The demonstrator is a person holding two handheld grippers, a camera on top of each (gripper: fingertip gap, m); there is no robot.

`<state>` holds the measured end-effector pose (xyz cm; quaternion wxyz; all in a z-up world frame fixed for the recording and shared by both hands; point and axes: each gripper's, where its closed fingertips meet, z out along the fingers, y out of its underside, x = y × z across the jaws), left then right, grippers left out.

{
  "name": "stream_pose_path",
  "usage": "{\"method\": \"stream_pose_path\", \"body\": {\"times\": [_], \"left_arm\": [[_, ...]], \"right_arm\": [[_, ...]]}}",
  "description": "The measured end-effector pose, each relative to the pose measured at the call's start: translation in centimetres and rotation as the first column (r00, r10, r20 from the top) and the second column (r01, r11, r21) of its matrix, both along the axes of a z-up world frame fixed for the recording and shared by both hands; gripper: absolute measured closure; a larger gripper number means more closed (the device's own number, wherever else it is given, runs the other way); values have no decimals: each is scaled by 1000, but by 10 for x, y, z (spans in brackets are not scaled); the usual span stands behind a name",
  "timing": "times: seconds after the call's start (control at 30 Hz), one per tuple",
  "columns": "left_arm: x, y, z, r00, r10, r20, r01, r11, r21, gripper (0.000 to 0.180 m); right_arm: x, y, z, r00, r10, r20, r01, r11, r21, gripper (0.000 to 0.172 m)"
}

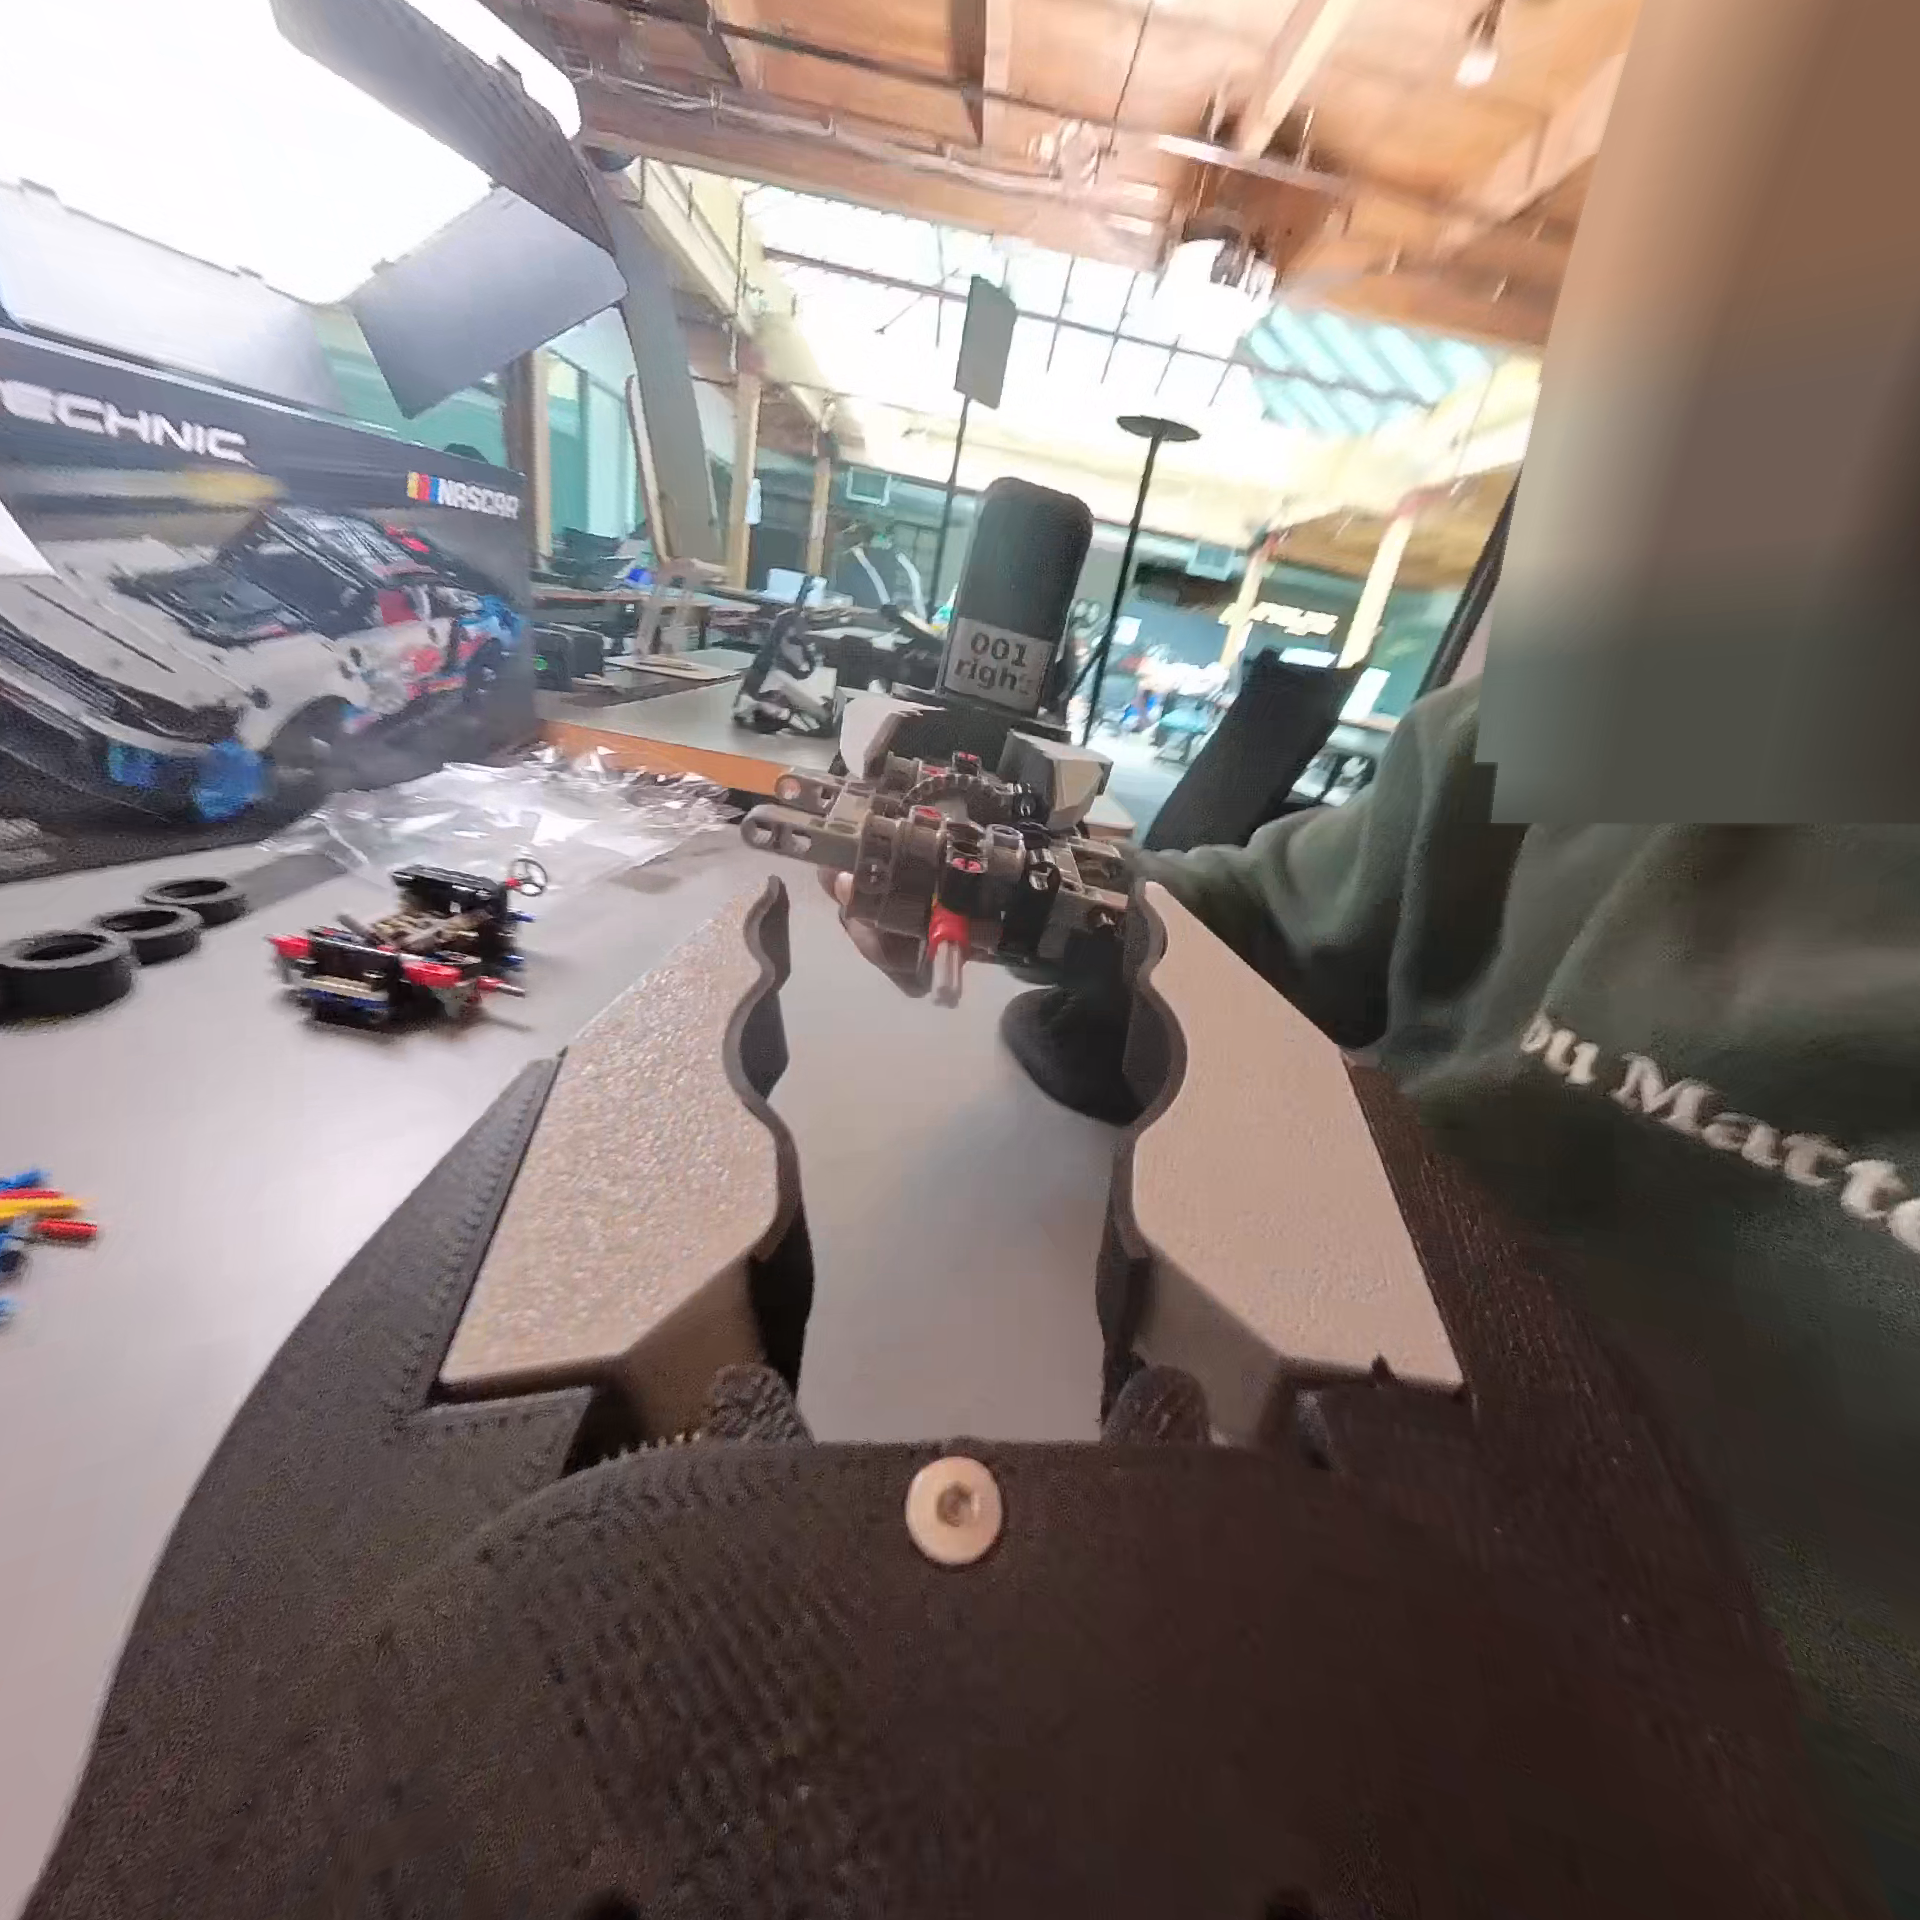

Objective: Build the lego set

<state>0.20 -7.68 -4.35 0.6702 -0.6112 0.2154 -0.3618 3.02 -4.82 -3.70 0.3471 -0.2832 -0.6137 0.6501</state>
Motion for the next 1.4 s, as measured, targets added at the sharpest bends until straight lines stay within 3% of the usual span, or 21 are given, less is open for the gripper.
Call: {"method": "stream_pose_path", "body": {"times": [0.1, 0.2, 0.5, 0.63, 0.73, 0.87, 0.93, 1.03, 1.13, 1.2, 1.3, 1.4], "left_arm": [[4, 4, -5, 991, 72, -113, -69, 997, 23, 131], [8, 1, -9, 991, 35, -127, -35, 999, 3, 141], [11, 0, -21, 968, 36, -248, -35, 999, 5, 141], [7, 7, -34, 924, 111, -367, -90, 993, 74, 141], [5, 11, -47, 850, 177, -497, -115, 981, 154, 141], [4, 13, -50, 787, 247, -565, -127, 962, 243, 141], [9, 12, -51, 773, 252, -582, -112, 958, 265, 141], [11, 13, -54, 759, 266, -594, -115, 953, 279, 141], [7, 14, -57, 767, 270, -582, -130, 954, 271, 141], [4, 18, -61, 795, 254, -551, -153, 963, 224, 140], [-10, 25, -62, 876, 223, -427, -207, 975, 84, 136], [-18, 26, -66, 963, 103, -249, -132, 986, -102, 122]], "right_arm": [[-1, -5, -4, 999, 51, 12, -51, 997, -50, 132], [-2, -5, -5, 999, 53, 12, -52, 997, -56, 132], [1, -6, -15, 998, 54, 15, -54, 999, -2, 131], [-2, 4, -37, 991, 47, 126, -53, 997, 50, 131], [1, 15, -49, 968, 102, 229, -88, 994, -71, 116], [-2, 25, -66, 914, 159, 374, -82, 974, -211, 114], [-5, 20, -69, 889, 209, 406, -93, 953, -287, 115], [-3, 6, -76, 840, 296, 454, -137, 927, -350, 138], [-3, 10, -68, 867, 278, 413, -136, 930, -341, 143], [-6, 14, -71, 887, 204, 414, -101, 961, -256, 143], [-11, 20, -84, 926, 25, 377, -25, 1000, -5, 143], [-11, 11, -90, 979, -65, 194, 2, 951, 308, 143]]}}
